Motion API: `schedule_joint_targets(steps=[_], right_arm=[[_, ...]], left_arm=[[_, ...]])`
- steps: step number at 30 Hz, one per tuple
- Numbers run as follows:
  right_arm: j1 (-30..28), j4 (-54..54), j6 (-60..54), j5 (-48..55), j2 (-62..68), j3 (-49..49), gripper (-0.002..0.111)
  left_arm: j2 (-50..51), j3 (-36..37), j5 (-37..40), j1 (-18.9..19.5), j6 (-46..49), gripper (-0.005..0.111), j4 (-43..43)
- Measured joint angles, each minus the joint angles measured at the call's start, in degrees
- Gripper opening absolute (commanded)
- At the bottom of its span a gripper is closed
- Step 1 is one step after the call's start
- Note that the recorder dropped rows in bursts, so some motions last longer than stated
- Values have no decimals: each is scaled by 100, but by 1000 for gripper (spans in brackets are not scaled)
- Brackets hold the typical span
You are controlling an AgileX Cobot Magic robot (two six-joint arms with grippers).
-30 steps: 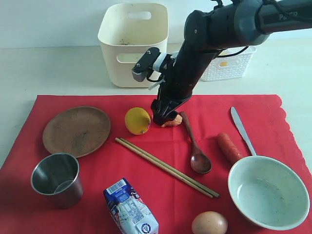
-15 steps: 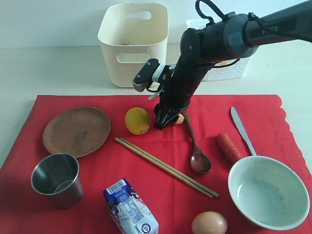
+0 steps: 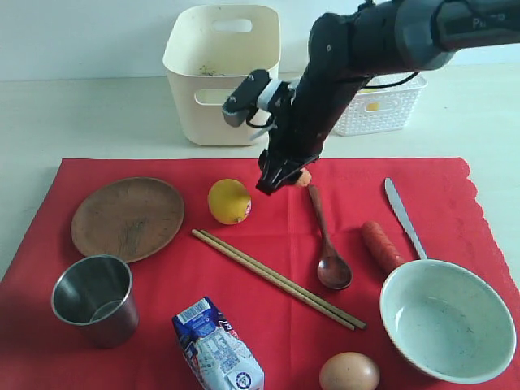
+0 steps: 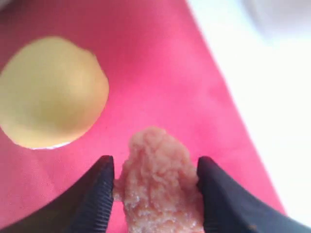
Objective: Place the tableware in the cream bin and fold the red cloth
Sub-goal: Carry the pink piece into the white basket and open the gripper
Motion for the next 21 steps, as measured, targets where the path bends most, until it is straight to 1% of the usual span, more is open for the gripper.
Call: schedule_joint_targets(steps=[4, 7, 15, 21], right_arm=[[-10, -302, 309, -129, -611, 0, 0], [-173, -387, 453, -319, -896, 0, 0], [-893, -422, 902, -1064, -1030, 0, 0], [-1381, -422, 1232, -2061, -966, 0, 0]], left_arm=[[0, 0, 0, 0, 0, 3, 0], [0, 0, 0, 0, 0, 3, 0], [0, 0, 0, 0, 0, 3, 0], [0, 0, 0, 0, 0, 3, 0]])
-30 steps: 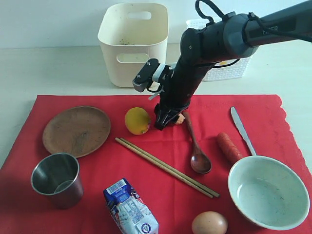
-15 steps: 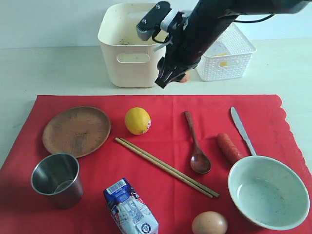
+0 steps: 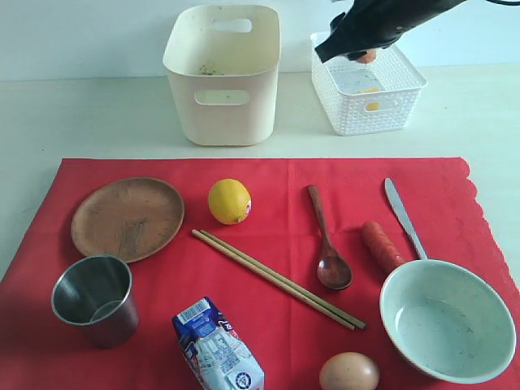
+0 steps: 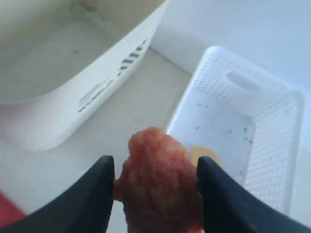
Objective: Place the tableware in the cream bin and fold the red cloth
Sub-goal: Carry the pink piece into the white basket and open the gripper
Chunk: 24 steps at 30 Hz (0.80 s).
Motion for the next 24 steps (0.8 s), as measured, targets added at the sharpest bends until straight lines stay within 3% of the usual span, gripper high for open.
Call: schedule_joint_targets(steps=[8, 15, 19, 24], right_arm=[[-251, 0, 166, -1170, 430, 0, 0], [-256, 0, 842, -1588, 935, 0, 3], [-256, 0, 994, -1614, 1143, 0, 17], [-256, 0, 1019, -1692, 1246, 0, 44]], left_arm=[[0, 0, 0, 0, 0, 3, 0], [0, 0, 0, 0, 0, 3, 0], [0, 0, 0, 0, 0, 3, 0], [0, 0, 0, 0, 0, 3, 0]])
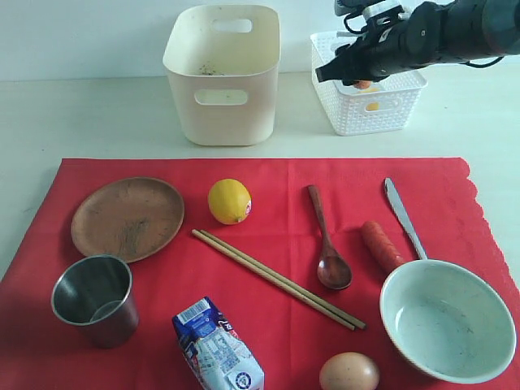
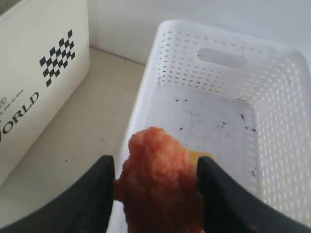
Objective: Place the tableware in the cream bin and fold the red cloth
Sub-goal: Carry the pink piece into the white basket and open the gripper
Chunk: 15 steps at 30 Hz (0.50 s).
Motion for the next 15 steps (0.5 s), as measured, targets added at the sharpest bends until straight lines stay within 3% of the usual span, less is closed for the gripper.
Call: schedule_joint_targets(steps=[7, 15], right_arm=[[0, 0, 0, -244, -7, 0, 76], [0, 0, 11, -234, -7, 0, 78]], left_arm=[[0, 0, 0, 0, 0, 3, 0], [0, 0, 0, 0, 0, 3, 0]])
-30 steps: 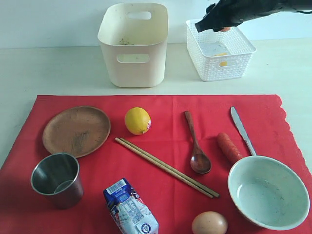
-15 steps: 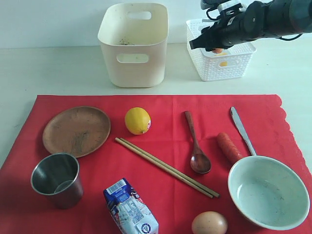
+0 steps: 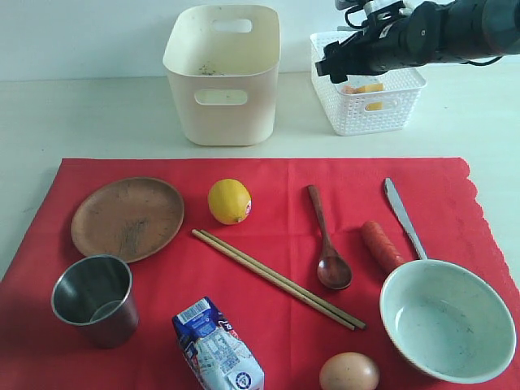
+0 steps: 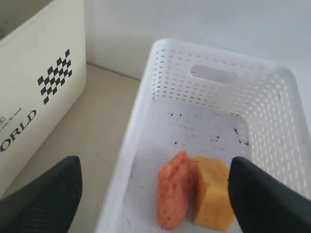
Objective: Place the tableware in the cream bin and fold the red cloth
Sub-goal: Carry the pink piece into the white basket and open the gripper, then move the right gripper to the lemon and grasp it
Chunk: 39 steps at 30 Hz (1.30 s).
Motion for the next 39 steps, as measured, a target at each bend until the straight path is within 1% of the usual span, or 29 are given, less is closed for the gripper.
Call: schedule_joint_targets(steps=[8, 12, 14, 16, 23, 26, 33, 35, 39], right_arm=[[0, 0, 0, 746, -519, 0, 78], [0, 0, 0, 1351, -983, 0, 78], [0, 13, 0, 1674, -1190, 0, 76], [0, 104, 13, 1958, -1394, 0, 70], [0, 764, 13, 2978, -1792, 0, 31], [126, 859, -17, 3264, -1818, 0, 19], [858, 901, -110, 3458, -1796, 0, 4], [1089, 916, -110, 3467, -1768, 0, 1], [1454, 916, -110, 3490, -1630, 0, 1]], left_arm=[[0, 0, 0, 0, 0, 3, 0], [0, 0, 0, 0, 0, 3, 0], [0, 0, 0, 0, 0, 3, 0], [0, 0, 0, 0, 0, 3, 0], [0, 0, 0, 0, 0, 3, 0], [0, 0, 0, 0, 0, 3, 0], [0, 0, 0, 0, 0, 3, 0], [0, 0, 0, 0, 0, 3, 0], [0, 0, 0, 0, 0, 3, 0]])
